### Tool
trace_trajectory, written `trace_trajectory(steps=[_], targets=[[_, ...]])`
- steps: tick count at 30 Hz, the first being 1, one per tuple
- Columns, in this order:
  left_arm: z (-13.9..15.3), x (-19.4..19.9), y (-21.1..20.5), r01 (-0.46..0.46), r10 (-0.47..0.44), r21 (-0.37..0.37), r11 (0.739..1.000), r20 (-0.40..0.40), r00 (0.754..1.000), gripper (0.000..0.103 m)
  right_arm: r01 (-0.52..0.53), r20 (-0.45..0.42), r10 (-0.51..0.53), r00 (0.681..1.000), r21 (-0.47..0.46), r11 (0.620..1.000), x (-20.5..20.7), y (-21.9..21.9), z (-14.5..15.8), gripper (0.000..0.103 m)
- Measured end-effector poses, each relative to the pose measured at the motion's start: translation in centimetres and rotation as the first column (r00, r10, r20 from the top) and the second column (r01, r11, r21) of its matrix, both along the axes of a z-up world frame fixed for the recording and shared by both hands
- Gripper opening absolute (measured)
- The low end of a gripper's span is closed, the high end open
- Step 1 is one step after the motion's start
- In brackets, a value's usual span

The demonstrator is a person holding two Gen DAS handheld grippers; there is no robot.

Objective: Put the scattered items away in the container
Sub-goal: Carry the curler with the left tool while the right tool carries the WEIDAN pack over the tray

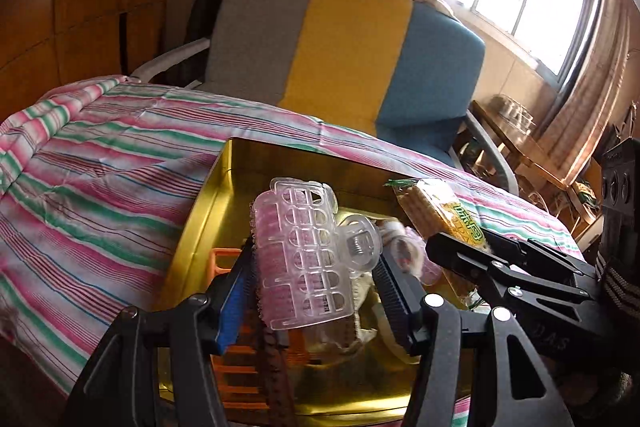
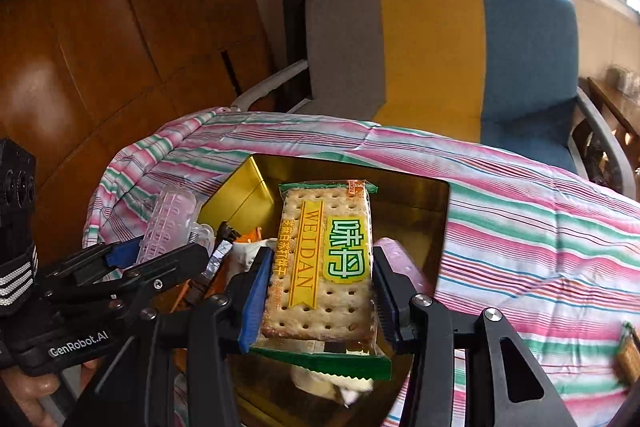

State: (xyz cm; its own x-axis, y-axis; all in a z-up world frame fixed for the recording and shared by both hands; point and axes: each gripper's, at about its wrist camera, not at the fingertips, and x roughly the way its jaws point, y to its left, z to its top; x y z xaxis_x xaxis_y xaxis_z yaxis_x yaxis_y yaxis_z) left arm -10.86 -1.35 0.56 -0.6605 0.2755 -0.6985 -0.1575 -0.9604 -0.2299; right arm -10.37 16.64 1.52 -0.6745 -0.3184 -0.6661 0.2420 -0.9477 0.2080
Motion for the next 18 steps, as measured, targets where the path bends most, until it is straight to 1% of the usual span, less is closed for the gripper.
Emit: trace_trajectory(steps=[3, 6, 9, 12, 14, 18], targets=[[-1.1, -0.8, -1.8, -0.036, 0.036, -0.002, 0.999, 0.028, 0.999, 0.060, -0.044, 0.027, 0.044, 0.999, 0.021, 0.999, -1.7, -2.6, -0.5, 0.048], [-2.2, -1.5, -3.1, -0.064, 0.064, 0.008, 0.998, 0.056, 0.996, 0.060, -0.063, 0.058, 0.061, 0.996, 0.034, 0.997, -3.3, -4.4, -1.4, 0.048], [-2.9, -1.9, -3.6, -0.066, 0.065, 0.015, 0.998, 0.080, 0.995, 0.060, -0.075, 0.091, 0.070, 0.993, 0.046, 0.996, -4.5, -5.5, -2.3, 0.048], [-3.7, -2.2, -3.9, -0.072, 0.070, 0.021, 0.997, 0.109, 0.992, 0.060, -0.079, 0.116, 0.072, 0.991, 0.056, 0.995, -5.2, -5.9, -3.3, 0.049], [-4.1, -2.3, -4.1, -0.076, 0.072, 0.028, 0.997, 0.127, 0.989, 0.061, -0.069, 0.126, 0.063, 0.990, 0.042, 0.997, -5.3, -5.6, -3.7, 0.051], [-4.5, -2.0, -4.5, -0.092, 0.086, 0.032, 0.995, 0.139, 0.987, 0.065, -0.052, 0.133, 0.047, 0.990, 0.032, 0.998, -5.2, -4.8, -3.9, 0.053]])
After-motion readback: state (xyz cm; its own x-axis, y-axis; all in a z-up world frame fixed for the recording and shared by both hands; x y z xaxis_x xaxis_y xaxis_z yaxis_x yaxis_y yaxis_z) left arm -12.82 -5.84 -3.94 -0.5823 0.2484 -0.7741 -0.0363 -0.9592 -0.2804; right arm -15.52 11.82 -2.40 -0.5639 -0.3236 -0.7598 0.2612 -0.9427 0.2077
